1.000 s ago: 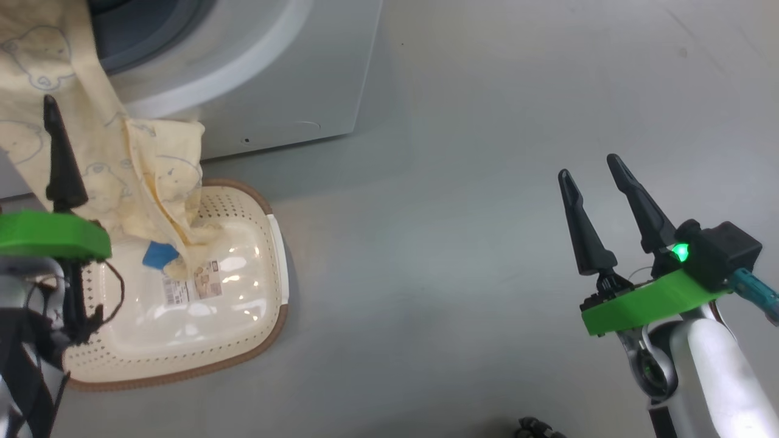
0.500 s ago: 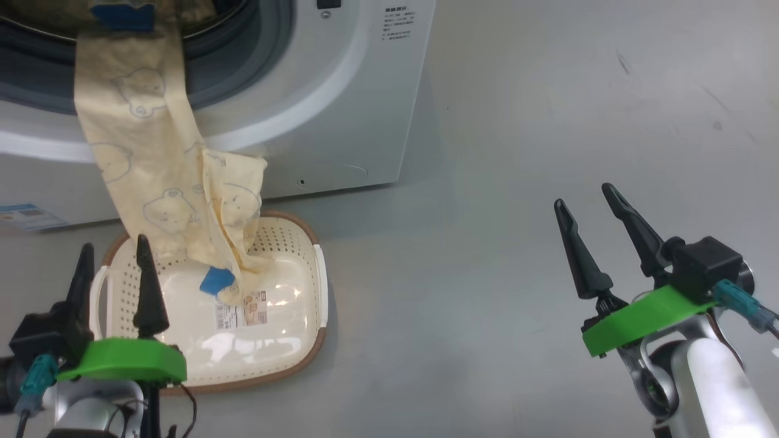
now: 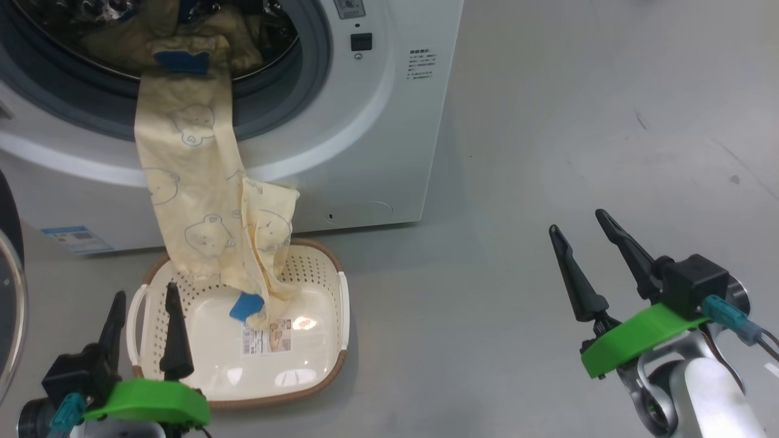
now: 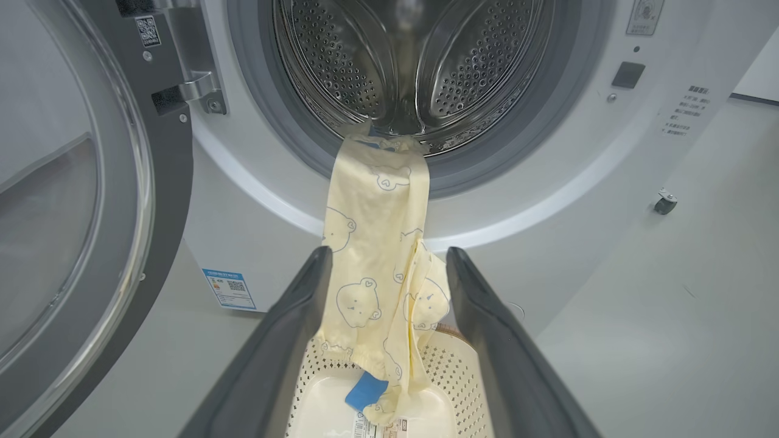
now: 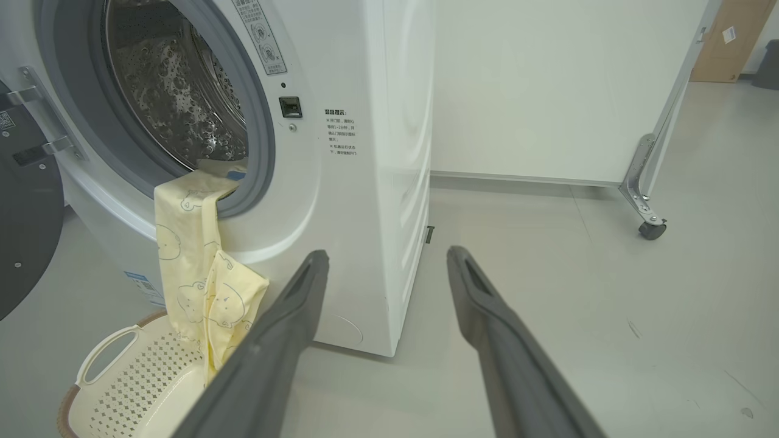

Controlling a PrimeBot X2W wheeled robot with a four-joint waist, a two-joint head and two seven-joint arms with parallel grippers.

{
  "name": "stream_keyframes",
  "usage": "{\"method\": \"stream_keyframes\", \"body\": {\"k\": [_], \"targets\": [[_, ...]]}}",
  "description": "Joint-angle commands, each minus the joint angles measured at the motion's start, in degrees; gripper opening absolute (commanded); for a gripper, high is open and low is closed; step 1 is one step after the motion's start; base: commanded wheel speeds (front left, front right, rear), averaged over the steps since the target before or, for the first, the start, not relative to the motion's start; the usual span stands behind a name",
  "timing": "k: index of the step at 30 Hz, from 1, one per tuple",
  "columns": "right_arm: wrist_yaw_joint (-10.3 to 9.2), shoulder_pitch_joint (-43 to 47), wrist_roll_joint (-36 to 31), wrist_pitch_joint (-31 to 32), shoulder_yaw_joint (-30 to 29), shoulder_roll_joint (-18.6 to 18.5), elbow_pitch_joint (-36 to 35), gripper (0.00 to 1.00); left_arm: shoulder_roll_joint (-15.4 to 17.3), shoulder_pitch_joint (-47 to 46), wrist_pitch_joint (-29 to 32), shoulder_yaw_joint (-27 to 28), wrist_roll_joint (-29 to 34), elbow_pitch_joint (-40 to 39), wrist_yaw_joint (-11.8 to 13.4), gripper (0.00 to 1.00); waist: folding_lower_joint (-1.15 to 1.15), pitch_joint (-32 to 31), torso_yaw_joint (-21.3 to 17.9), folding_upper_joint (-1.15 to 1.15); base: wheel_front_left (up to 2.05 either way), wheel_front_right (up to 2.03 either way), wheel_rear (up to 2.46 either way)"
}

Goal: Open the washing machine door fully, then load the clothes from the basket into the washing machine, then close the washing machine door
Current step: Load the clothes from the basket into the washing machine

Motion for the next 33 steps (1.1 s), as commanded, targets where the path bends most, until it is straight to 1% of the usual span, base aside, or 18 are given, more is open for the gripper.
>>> {"method": "stream_keyframes", "body": {"k": [1, 13, 22, 28, 33], "targets": [[-0.16, -0.58, -0.21, 0.30, 1.22, -0.55, -2.05, 1.00, 0.89, -0.95, -0.58, 2.31, -0.08, -1.77, 2.26, 1.00, 0.00, -0.33, 0.17, 0.00, 0.00, 0.00, 0.00], [-0.16, -0.38, -0.03, 0.67, 1.72, -0.55, -2.36, 1.00, 0.42, -0.53, -0.53, 2.04, -0.79, -1.08, 2.31, 1.00, 0.00, -1.01, 0.56, 0.00, 0.00, 0.00, 0.00], [-0.16, -0.98, 0.35, 0.33, 1.99, -0.55, -2.95, 1.00, 0.41, -2.71, 0.23, 1.72, -1.51, 0.95, 1.51, 1.00, 0.00, 0.89, 0.22, 0.00, 0.00, 0.00, 0.00], [-0.16, -1.88, 0.77, -0.33, 2.15, -0.55, -3.23, 1.00, 0.12, -6.85, 1.78, 0.63, -2.37, 4.39, -0.74, 1.00, 0.00, 3.65, -0.24, 0.00, 0.00, 0.00, 0.00], [-0.16, -3.43, 1.35, -1.16, 2.99, -0.55, -3.02, 1.00, -0.08, -12.08, 4.05, -0.71, -3.22, 9.38, -3.70, 1.00, 0.00, 6.85, -1.37, 0.00, 0.00, 0.00, 0.00]]}}
